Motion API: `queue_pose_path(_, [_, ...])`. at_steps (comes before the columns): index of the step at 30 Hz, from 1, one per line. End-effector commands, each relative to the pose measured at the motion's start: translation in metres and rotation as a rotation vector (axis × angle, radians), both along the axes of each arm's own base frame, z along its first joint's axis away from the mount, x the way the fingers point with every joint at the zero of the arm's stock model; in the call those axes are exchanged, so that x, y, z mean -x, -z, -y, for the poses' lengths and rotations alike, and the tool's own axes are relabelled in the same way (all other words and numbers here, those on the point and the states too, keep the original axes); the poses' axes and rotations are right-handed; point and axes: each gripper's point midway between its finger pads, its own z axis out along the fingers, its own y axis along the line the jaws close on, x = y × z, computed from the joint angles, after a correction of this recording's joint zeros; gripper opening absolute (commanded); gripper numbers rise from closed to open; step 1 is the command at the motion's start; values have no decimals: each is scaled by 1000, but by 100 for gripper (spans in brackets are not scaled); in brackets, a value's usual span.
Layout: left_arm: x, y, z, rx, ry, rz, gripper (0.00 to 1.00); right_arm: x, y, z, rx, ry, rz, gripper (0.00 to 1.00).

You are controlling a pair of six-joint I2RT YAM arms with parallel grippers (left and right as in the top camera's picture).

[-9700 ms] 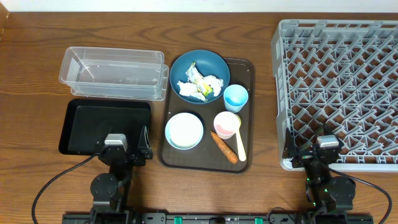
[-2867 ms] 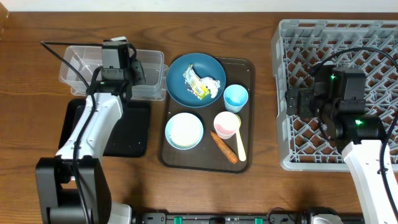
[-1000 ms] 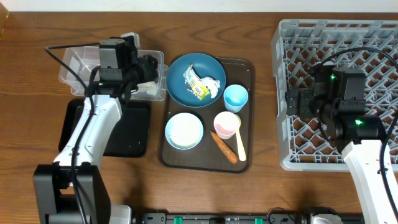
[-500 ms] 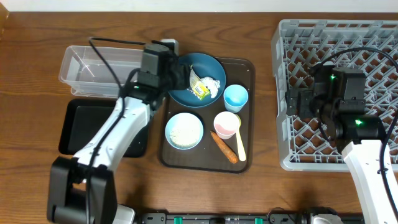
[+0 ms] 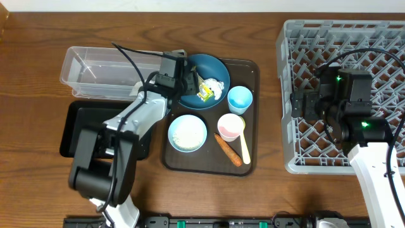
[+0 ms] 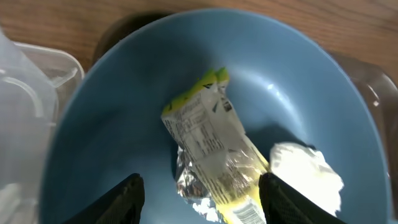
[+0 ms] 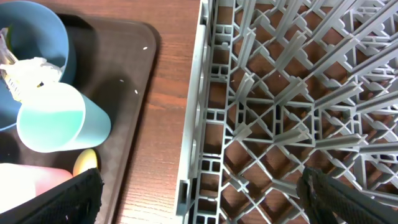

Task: Sort waste into correct bins and load items into the dishwasher rack
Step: 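Reach the left gripper back into the blue bowl and grasp the wrapper, then move the wrapper with the left gripper and release it into the clear bin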

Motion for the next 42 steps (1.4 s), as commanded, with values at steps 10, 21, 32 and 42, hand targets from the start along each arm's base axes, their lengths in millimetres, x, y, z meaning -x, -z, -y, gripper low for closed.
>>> queue_pose_path(10, [-11,30,4,76,-105,-46,62,-3,-8,-3,-9,-6,18,99])
queue_pose_path(21, [-11,26,27,74,-51,-4,54,-3,-8,-3,-9,-6,18,99])
queue_pose_path(32, [-9,23,25,66,-49,-9,6,-2,-7,-3,-9,-6,15,99])
queue_pose_path(42, [5,-62,2,-50,79,123,6,-2,-7,-3,-9,-6,15,98])
